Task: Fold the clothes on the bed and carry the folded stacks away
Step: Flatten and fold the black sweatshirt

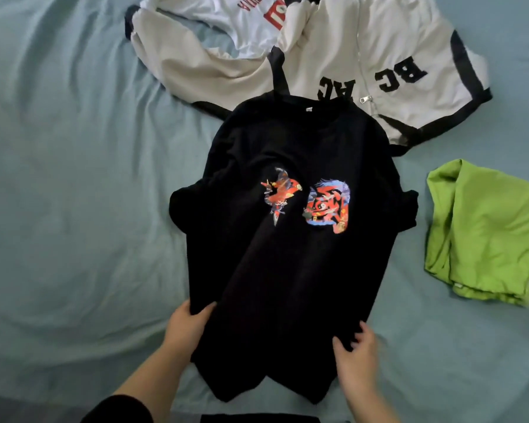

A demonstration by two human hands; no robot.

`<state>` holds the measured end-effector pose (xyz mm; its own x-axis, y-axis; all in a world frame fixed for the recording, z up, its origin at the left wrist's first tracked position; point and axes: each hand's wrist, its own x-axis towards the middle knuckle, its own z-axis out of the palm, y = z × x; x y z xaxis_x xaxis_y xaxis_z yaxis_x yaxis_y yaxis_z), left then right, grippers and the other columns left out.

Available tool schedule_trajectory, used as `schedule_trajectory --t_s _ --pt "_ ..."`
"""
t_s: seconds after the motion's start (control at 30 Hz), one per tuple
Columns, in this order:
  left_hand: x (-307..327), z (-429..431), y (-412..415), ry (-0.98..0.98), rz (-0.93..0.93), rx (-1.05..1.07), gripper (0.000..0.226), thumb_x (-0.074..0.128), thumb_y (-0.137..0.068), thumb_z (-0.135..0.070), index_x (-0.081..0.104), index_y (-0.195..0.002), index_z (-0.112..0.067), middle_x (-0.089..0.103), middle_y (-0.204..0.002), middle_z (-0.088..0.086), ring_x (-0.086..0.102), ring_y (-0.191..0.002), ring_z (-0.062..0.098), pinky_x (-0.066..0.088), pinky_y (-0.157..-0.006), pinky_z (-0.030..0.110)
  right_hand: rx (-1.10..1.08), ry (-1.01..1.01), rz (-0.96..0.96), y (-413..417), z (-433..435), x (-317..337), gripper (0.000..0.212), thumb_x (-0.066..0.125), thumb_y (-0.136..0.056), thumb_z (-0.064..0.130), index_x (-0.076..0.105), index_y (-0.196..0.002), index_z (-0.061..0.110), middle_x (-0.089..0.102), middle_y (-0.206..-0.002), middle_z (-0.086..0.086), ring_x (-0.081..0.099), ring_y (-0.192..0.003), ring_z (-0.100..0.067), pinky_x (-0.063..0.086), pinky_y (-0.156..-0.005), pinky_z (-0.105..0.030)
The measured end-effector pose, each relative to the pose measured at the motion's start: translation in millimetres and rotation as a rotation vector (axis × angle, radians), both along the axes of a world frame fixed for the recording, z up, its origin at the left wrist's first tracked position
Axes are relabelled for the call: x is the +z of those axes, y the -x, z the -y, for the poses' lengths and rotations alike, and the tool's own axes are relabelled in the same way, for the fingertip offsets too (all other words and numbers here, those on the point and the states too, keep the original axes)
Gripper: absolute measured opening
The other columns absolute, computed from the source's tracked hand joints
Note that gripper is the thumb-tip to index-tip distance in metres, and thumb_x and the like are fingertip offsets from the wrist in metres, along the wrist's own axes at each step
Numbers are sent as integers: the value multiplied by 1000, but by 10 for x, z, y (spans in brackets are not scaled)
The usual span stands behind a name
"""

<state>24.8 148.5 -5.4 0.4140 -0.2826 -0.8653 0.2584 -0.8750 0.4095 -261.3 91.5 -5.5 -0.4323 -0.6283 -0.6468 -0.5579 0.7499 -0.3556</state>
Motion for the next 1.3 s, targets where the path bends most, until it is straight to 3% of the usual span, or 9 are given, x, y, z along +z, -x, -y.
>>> schedule_trajectory --t_s 0.17,0.3,0.4,0.6,0.77,0.93,1.03,1.17,1.3 --pt "87 -107 100 78 -170 28 34 73 -83 -31 63 -114 -21 71 -92 -7 67 -82 9 52 -59 20 -327 -134 211 103 -343 -79 49 78 -79 19 52 -116 1 64 -109 -15 64 -98 -30 52 -92 -45" --pt "124 -306 135 128 -373 -61 58 76 -67 -54 65 -117 -27 73 -110 -8 69 -101 11 51 -81 26 -321 -128 355 94 -472 -2 33 74 -83 17 59 -111 12 68 -104 -6 64 -92 -21 51 -83 -34" --pt "146 -472 241 151 -446 -100 64 77 -60 -53 66 -116 -25 73 -110 -11 68 -99 4 50 -80 21 -320 -313 503 38 -590 91 30 75 -82 23 59 -107 22 66 -93 5 62 -87 -15 50 -73 -31" --pt "246 -558 285 214 -261 118 36 80 -74 -18 67 -108 -18 76 -100 0 71 -94 14 51 -80 28 -642 -203 636 203 -649 252 22 61 -88 9 59 -108 18 67 -101 -8 63 -88 -25 52 -65 -37" --pt "349 -726 45 207 -74 161 21 69 -83 -8 63 -103 -15 74 -94 6 71 -79 19 54 -70 32 -766 146 391 995 -530 293 30 61 -87 4 55 -116 10 64 -112 -19 60 -76 -21 52 -64 -38" --pt "253 -1109 194 80 -74 -8 30 67 -88 -36 64 -110 -15 60 -82 -3 48 -66 11 36 -60 27 -725 -177 725 1091 -787 176 54 62 -90 35 47 -139 17 54 -137 -8 54 -115 -23 42 -97 -38" --pt "139 -1255 308 77 10 20 32 64 -90 -39 60 -116 -23 64 -100 -11 54 -84 4 39 -66 27 -740 -272 857 867 -985 66 59 60 -90 41 40 -143 20 49 -143 -8 47 -130 -21 32 -109 -38" --pt "-47 -1259 443 57 104 98 47 66 -91 -22 53 -132 -4 61 -126 11 59 -110 26 50 -85 33 -782 -327 944 510 -1024 -24 59 63 -88 42 42 -140 21 50 -140 -9 51 -126 -22 39 -101 -40" --pt "-14 -1341 511 81 64 230 36 60 -93 -22 58 -123 -2 64 -119 16 62 -107 31 49 -98 46 -773 -294 904 392 -1058 -63 38 56 -96 20 47 -133 14 50 -140 -13 61 -107 -25 47 -89 -41"
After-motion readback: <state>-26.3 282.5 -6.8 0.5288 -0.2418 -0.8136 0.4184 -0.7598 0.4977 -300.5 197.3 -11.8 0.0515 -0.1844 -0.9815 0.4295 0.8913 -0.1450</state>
